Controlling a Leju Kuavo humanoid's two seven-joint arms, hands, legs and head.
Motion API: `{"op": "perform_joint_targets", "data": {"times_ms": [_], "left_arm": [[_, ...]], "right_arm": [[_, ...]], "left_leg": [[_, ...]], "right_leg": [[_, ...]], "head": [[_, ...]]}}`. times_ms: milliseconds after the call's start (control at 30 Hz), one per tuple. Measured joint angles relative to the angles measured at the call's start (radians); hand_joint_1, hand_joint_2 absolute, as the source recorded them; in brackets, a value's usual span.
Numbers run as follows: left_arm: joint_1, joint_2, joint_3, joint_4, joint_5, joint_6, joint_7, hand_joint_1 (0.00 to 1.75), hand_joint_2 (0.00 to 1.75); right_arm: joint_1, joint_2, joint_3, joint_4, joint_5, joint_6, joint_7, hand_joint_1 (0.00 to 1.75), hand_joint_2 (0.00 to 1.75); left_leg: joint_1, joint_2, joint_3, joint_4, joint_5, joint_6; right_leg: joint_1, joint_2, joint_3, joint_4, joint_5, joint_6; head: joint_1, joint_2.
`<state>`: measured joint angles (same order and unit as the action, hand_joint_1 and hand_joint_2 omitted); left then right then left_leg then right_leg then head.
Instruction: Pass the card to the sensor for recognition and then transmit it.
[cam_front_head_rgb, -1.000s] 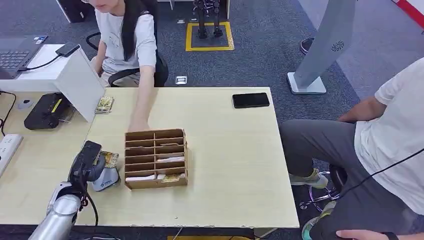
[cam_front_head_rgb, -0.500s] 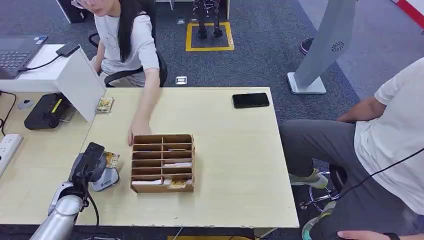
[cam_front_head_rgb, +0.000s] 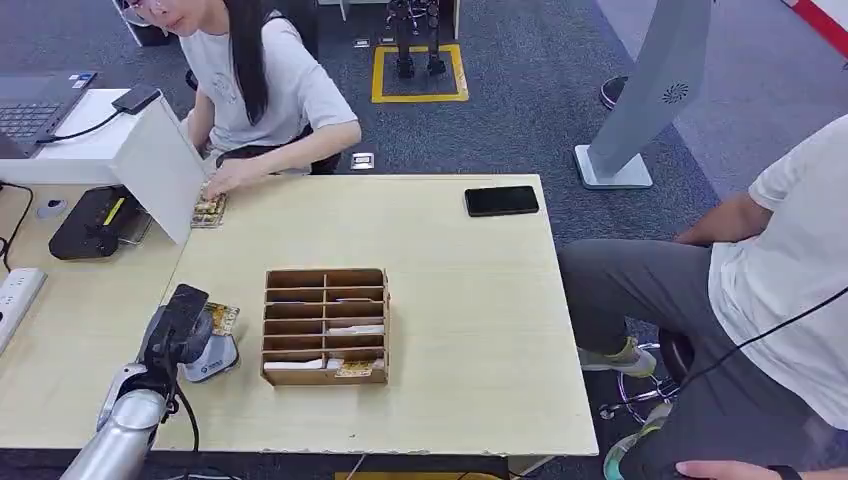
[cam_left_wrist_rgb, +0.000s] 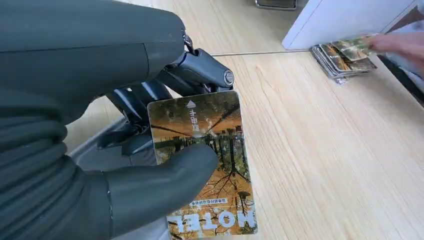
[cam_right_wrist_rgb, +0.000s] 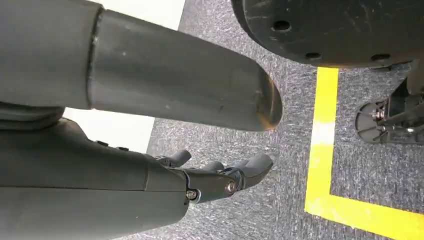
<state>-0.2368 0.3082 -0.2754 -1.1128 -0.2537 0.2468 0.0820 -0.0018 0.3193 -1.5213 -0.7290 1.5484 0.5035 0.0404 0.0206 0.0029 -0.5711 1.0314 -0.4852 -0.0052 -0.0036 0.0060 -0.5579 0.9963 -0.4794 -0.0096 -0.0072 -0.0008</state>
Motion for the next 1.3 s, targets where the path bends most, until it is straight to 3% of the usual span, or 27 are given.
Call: {"op": "perform_joint_targets", "data": {"times_ms": [567, 1300], "left_arm": [[-0.001, 0.000, 0.000, 0.004, -0.046, 0.006, 0.003, 1.75, 1.75], [0.011, -0.010, -0.039, 0.046, -0.413, 0.076, 0.058, 1.75, 1.75]], "right_arm": [[-0.003, 0.000, 0.000, 0.020, 0.000, -0.001, 0.000, 0.00, 0.00], [-0.003, -0.003, 0.010, 0.038, 0.000, -0.005, -0.016, 0.00, 0.00]], "left_leg": [[0.000, 0.000, 0.000, 0.000, 0.000, 0.000], [0.000, 0.000, 0.000, 0.000, 0.000, 0.000]], "right_leg": [[0.000, 0.000, 0.000, 0.000, 0.000, 0.000], [0.000, 0.000, 0.000, 0.001, 0.000, 0.000]], "head": [[0.000, 0.000], [0.000, 0.000]]}}
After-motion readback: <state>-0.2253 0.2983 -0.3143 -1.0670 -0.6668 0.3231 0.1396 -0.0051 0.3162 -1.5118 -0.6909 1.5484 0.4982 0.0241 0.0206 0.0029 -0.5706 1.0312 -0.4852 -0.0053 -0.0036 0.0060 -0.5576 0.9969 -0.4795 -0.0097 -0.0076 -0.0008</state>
